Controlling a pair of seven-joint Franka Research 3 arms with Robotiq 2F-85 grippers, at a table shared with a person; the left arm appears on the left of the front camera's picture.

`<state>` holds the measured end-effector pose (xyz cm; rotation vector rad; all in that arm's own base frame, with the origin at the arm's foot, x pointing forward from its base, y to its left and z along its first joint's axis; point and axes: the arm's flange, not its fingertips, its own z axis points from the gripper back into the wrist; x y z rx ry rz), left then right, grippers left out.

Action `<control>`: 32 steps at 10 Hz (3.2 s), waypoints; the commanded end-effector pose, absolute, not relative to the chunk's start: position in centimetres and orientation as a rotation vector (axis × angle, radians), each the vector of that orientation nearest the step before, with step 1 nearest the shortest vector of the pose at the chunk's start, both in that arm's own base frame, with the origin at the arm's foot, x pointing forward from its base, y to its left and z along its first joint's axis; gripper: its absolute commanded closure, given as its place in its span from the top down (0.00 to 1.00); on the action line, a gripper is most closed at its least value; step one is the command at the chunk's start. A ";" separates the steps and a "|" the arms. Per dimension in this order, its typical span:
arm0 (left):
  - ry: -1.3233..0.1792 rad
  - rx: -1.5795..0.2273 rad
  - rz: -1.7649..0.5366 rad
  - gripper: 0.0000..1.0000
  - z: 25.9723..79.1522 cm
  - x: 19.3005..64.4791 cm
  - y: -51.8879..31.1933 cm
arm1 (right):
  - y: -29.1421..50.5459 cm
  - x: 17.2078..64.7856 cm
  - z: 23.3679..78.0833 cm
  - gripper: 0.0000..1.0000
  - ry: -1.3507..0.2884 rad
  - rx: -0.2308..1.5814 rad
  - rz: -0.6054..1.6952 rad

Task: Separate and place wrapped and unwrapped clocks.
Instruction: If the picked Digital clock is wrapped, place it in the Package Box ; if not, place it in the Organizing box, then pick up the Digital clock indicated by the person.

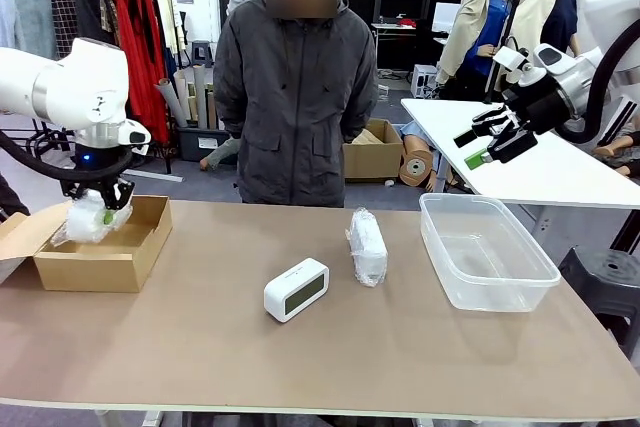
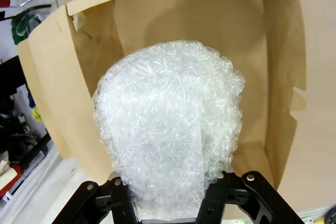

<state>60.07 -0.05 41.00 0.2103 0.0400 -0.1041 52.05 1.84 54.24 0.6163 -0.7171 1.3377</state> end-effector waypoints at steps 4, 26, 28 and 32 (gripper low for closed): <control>0.030 0.195 -0.082 0.00 37.7 62.1 1.6 | 1.9 51.9 54.3 1.00 -0.720 0.613 1.338; -0.056 0.073 -0.084 1.00 43.4 61.6 2.8 | 1.9 51.9 54.3 1.00 -0.720 0.613 1.338; 0.000 0.032 -0.069 1.00 43.6 61.9 2.6 | 1.9 51.9 54.3 1.00 -0.720 0.613 1.338; -0.060 0.090 -0.069 1.00 44.0 62.3 2.5 | 1.9 51.9 54.3 1.00 -0.720 0.613 1.338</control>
